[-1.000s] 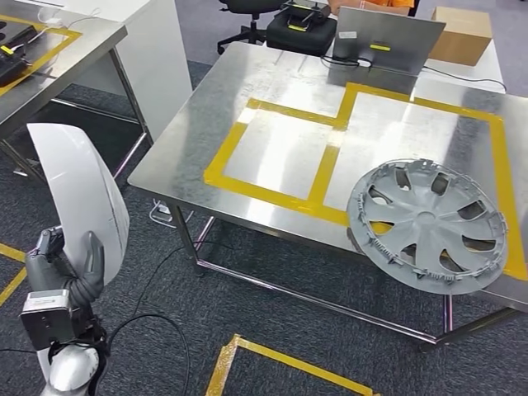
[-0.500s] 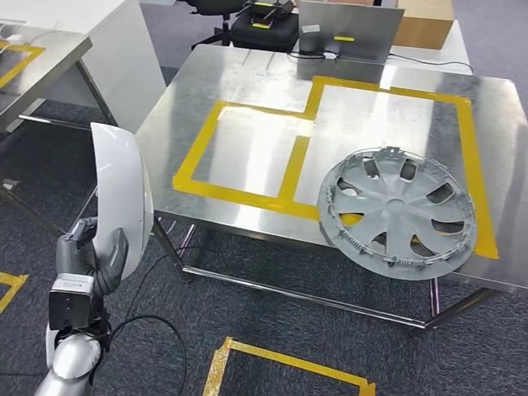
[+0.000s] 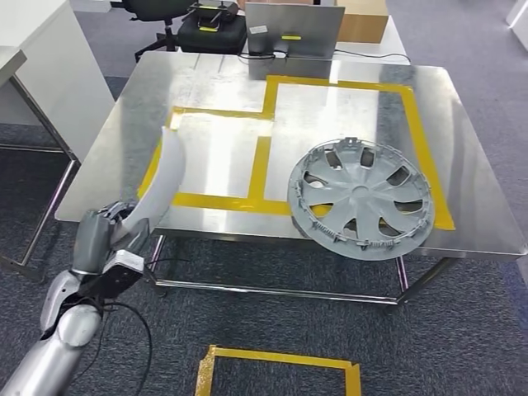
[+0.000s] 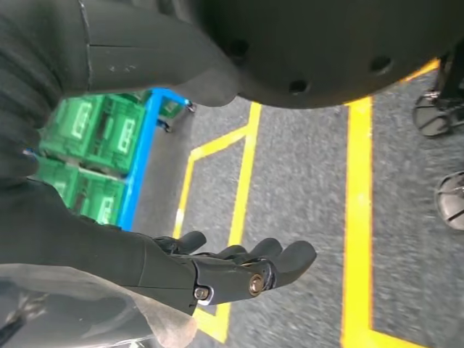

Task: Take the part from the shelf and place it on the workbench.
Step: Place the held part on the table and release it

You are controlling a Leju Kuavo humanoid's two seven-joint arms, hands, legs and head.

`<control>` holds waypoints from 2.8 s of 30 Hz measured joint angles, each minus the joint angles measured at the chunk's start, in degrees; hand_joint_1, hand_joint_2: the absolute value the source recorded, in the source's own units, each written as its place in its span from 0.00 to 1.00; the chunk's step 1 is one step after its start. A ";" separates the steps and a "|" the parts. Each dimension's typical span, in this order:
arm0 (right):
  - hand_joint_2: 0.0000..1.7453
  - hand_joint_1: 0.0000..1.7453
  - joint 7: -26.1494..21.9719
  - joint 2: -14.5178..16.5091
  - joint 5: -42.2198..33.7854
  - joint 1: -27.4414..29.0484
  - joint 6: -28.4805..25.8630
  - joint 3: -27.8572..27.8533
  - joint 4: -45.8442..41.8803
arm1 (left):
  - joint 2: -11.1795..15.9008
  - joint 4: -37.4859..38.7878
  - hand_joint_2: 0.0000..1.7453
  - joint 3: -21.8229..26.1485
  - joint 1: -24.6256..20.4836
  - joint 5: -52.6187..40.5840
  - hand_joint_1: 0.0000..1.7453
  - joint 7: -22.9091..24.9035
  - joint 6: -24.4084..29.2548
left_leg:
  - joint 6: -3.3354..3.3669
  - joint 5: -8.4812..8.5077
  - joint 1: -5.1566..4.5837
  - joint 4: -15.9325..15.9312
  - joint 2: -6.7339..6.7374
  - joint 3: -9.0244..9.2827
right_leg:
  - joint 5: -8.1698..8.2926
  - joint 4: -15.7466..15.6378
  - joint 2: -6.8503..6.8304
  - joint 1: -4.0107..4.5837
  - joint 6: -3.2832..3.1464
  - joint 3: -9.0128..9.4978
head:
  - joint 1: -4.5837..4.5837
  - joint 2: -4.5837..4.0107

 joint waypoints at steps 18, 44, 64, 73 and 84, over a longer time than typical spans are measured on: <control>1.00 0.00 -1.00 -0.32 0.28 -0.10 -3.21 0.02 -0.02 | 4.20 5.68 1.00 -3.31 -3.88 -10.89 1.00 5.28 7.15 | -2.89 -6.87 -0.16 15.79 2.23 -7.56 | 1.38 -5.91 -2.64 -0.03 -2.52 5.69 | -0.20 0.00; 1.00 0.00 -1.22 -0.32 0.85 0.01 -3.37 0.07 0.05 | 3.10 10.42 1.00 -6.65 -5.73 -11.59 1.00 6.63 1.73 | -1.43 -5.68 -0.68 1.76 1.80 5.29 | 4.98 -3.79 -2.49 0.49 -1.81 -0.18 | 0.50 0.01; 1.00 0.00 -1.94 -1.03 2.24 -0.15 -2.31 0.97 0.05 | 5.58 28.22 1.00 -14.88 -19.14 -17.69 1.00 6.01 -4.40 | 0.11 0.56 -0.22 1.57 1.90 -2.07 | -4.74 10.23 -2.27 0.24 0.42 -4.02 | 0.47 0.01; 0.00 0.00 -2.72 -1.49 2.79 -0.15 -2.34 1.05 0.05 | 5.86 35.23 0.75 -17.30 -22.20 -17.89 0.00 5.82 -2.53 | -1.25 0.19 -0.62 1.62 1.80 -1.64 | 2.69 -4.27 -2.40 0.46 -1.10 2.80 | 0.42 0.00; 0.00 0.00 -3.48 -1.59 2.09 -0.06 -3.20 1.36 0.05 | 0.83 29.94 0.00 -9.88 -13.28 1.75 0.00 0.07 0.53 | -2.12 -1.06 -0.29 6.00 1.75 -3.03 | 2.80 -4.69 -2.05 0.21 -2.17 3.36 | 0.09 0.00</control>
